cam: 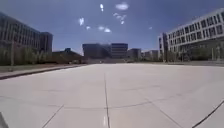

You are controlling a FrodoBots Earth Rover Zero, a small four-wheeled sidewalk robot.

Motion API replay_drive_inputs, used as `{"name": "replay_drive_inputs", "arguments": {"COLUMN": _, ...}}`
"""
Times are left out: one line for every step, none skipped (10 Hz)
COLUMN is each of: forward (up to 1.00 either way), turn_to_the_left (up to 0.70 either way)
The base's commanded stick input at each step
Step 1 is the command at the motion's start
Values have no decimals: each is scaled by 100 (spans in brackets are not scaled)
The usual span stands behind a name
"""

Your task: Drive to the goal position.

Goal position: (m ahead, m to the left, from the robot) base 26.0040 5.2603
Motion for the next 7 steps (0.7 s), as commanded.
{"name": "replay_drive_inputs", "arguments": {"forward": 50, "turn_to_the_left": 0}}
{"name": "replay_drive_inputs", "arguments": {"forward": 50, "turn_to_the_left": 0}}
{"name": "replay_drive_inputs", "arguments": {"forward": 50, "turn_to_the_left": 0}}
{"name": "replay_drive_inputs", "arguments": {"forward": 50, "turn_to_the_left": 0}}
{"name": "replay_drive_inputs", "arguments": {"forward": 50, "turn_to_the_left": 0}}
{"name": "replay_drive_inputs", "arguments": {"forward": 50, "turn_to_the_left": 0}}
{"name": "replay_drive_inputs", "arguments": {"forward": 50, "turn_to_the_left": 0}}
